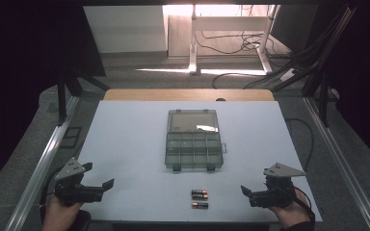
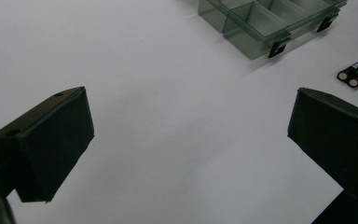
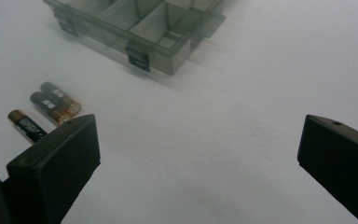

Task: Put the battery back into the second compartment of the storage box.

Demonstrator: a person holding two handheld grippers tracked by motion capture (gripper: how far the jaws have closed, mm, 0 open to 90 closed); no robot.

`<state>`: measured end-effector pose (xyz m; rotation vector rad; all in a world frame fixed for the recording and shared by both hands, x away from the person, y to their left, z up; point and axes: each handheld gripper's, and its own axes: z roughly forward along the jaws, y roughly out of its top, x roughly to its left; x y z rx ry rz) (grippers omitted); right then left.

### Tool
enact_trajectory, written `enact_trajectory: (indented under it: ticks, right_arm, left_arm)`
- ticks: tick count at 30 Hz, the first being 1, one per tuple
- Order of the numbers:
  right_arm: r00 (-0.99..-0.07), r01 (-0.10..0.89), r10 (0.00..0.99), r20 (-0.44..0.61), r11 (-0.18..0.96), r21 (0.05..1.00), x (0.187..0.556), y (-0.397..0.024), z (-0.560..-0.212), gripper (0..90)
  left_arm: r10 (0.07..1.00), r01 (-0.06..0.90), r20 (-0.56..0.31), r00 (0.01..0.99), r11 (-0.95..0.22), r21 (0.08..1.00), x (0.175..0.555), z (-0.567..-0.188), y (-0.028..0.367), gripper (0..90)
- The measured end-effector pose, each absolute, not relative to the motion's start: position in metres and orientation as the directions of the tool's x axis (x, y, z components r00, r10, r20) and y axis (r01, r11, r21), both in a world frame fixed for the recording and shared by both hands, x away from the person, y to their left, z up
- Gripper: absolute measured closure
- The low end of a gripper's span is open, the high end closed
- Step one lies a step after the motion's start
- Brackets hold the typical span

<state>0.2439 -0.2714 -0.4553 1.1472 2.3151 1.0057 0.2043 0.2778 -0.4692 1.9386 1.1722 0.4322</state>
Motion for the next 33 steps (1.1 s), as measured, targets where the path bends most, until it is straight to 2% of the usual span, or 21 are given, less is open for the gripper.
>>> enact_trajectory:
  ticks: [17, 33]
  right_arm:
    - [-0.660, 0.531, 0.751, 0.019, 0.448, 0.719, 0.254, -0.245, -0.455, 0.0]
    - [-0.693, 0.569, 0.720, 0.036, 0.516, 0.641, 0.267, -0.212, -0.457, 0.0]
  left_arm:
    - [0.853, 0.579, -0.118, 0.508, -0.237, 0.780, 0.205, -0.469, 0.278, 0.6]
    - [0.851, 0.581, -0.128, 0.510, -0.231, 0.781, 0.206, -0.469, 0.279, 0.6]
